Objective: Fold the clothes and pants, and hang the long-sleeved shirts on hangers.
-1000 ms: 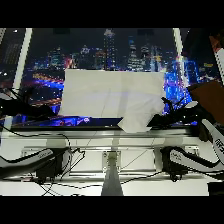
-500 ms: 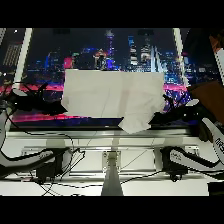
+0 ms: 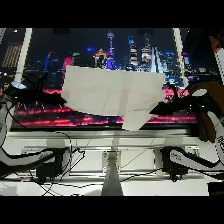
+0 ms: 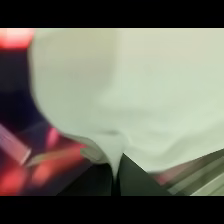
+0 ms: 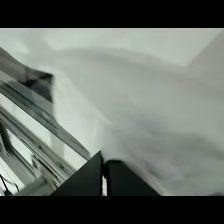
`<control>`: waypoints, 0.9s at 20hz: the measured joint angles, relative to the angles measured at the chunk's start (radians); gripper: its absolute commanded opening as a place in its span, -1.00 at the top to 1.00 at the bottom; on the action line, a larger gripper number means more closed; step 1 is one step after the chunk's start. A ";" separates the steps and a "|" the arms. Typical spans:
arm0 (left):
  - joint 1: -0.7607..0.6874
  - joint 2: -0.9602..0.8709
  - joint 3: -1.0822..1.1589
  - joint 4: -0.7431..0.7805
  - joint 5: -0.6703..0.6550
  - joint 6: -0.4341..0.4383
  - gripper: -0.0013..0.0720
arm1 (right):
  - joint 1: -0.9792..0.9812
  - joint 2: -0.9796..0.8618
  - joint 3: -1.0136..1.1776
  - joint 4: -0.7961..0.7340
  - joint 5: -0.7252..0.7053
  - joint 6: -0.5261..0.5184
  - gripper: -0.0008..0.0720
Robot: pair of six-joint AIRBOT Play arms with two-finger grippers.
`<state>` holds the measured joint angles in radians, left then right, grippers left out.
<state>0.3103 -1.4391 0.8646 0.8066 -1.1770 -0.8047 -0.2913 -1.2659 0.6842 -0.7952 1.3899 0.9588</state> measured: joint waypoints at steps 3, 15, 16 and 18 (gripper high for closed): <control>-0.017 0.000 0.061 -0.232 0.085 0.048 0.94 | 0.000 0.000 0.087 0.108 -0.084 -0.004 0.95; -0.305 -0.153 0.167 -0.569 0.825 0.087 -0.24 | 0.173 -0.126 0.249 0.312 -1.046 0.073 -0.93; -0.317 -0.166 0.188 -0.574 0.845 0.087 -0.92 | 0.188 -0.147 0.261 0.314 -1.077 0.074 -0.93; -0.327 -0.182 0.220 -0.577 0.868 0.087 -1.00 | 0.206 -0.172 0.276 0.314 -1.123 0.077 -0.93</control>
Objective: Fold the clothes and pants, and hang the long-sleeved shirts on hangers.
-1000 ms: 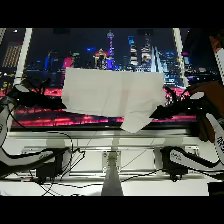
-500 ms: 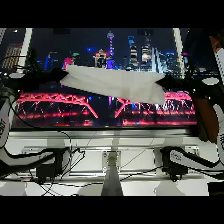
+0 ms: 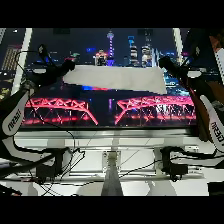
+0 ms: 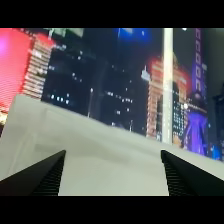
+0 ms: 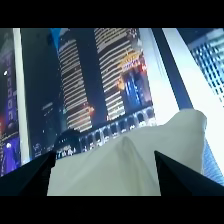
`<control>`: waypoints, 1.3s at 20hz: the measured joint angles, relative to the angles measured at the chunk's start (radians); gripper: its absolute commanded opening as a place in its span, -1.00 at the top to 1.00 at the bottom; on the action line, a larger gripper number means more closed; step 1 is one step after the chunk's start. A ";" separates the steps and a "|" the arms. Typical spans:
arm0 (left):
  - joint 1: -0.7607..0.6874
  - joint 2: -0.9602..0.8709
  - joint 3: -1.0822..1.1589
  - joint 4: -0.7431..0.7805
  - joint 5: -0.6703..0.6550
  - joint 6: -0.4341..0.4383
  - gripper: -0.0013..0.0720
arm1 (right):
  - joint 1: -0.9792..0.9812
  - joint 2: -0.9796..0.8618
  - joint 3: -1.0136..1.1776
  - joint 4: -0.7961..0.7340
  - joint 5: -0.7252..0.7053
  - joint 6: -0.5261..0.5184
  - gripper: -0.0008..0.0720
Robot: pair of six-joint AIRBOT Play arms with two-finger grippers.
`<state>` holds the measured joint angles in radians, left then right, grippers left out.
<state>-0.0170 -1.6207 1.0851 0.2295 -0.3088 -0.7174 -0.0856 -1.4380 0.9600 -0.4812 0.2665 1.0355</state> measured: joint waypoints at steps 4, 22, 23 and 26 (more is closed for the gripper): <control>0.033 -0.011 0.032 0.018 0.008 0.000 -0.96 | 0.012 -0.020 0.012 -0.027 -0.029 0.001 -0.93; 0.106 -0.169 0.231 0.601 -0.536 -0.278 0.93 | 0.019 -0.028 0.043 -0.180 0.319 0.026 0.31; 0.096 -0.148 0.248 0.623 -0.542 -0.274 0.93 | 0.023 -0.028 0.057 -0.181 0.344 0.027 0.35; 0.082 -0.042 0.281 0.712 -0.600 -0.268 0.93 | 0.067 -0.028 0.100 -0.187 0.397 0.029 0.95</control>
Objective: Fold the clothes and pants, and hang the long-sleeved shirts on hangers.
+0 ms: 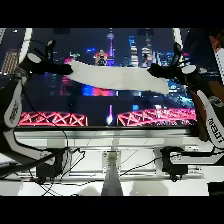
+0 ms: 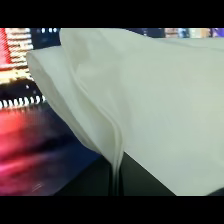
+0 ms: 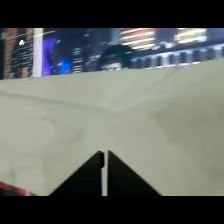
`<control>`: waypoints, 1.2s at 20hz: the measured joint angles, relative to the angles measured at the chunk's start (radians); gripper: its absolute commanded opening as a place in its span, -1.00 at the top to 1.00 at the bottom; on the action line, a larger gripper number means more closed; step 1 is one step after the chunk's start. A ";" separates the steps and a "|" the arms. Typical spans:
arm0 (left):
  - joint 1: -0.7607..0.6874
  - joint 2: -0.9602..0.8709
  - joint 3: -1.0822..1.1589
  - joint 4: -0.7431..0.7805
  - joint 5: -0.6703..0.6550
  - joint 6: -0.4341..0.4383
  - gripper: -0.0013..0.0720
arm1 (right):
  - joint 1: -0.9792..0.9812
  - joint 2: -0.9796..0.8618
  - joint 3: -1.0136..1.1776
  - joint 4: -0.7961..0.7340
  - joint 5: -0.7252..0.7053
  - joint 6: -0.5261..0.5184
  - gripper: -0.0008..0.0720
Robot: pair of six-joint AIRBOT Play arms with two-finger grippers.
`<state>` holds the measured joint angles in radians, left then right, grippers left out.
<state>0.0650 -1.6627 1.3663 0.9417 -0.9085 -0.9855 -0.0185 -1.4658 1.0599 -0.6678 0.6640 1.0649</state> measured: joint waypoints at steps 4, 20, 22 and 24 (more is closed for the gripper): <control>0.005 0.206 0.016 0.050 -0.172 0.005 0.93 | 0.153 -0.016 0.027 -0.009 -0.014 0.025 0.95; 0.001 0.381 0.018 -0.151 -0.390 0.005 0.93 | 0.790 -0.371 0.493 -0.081 -0.080 0.325 0.95; -0.027 0.320 0.018 -0.235 -0.375 0.005 0.93 | 0.735 -0.356 0.504 -0.162 -0.011 0.331 0.95; -0.092 0.248 0.018 -0.318 -0.320 0.005 0.93 | 0.640 -0.329 0.510 -0.262 0.074 0.334 0.95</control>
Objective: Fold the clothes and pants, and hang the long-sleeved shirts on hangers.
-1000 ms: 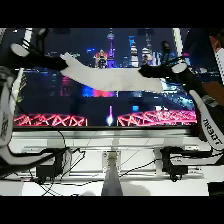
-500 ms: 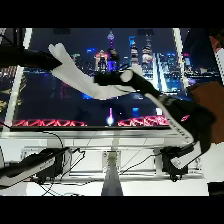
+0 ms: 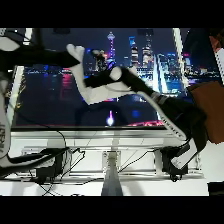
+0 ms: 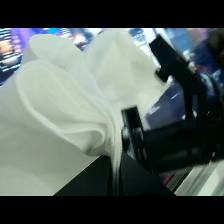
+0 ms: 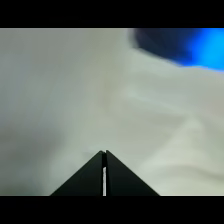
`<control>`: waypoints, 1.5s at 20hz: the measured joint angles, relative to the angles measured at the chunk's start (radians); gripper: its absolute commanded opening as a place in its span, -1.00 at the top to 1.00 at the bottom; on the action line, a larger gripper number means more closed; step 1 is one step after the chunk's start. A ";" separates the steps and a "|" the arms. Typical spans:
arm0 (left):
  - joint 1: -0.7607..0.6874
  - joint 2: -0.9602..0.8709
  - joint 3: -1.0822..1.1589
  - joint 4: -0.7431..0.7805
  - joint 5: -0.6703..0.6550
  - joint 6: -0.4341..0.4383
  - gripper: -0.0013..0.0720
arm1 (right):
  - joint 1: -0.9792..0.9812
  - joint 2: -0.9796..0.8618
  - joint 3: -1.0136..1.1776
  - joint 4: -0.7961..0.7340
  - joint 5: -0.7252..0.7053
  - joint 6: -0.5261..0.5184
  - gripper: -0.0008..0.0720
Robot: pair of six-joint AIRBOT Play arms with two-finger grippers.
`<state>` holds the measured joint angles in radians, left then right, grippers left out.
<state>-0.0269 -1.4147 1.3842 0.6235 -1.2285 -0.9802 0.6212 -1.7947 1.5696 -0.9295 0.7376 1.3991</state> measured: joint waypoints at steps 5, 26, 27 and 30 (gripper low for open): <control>-0.269 -0.165 0.000 -0.212 0.285 0.003 0.93 | -0.346 0.086 0.005 -0.183 0.214 0.001 0.95; -0.373 -0.170 0.000 0.309 0.502 0.007 0.06 | -0.608 -0.114 -0.137 0.169 0.470 -0.105 -0.28; -0.340 -0.143 0.000 0.406 0.457 -0.024 0.68 | -0.579 -0.119 -0.135 0.170 0.449 -0.109 0.09; -0.249 -0.049 0.000 0.716 0.328 -0.182 0.92 | -0.517 -0.127 -0.115 0.173 0.409 -0.114 0.53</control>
<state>-0.2756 -1.4639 1.3838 1.3399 -0.9005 -1.1618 0.1043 -1.9221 1.4544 -0.7563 1.1461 1.2854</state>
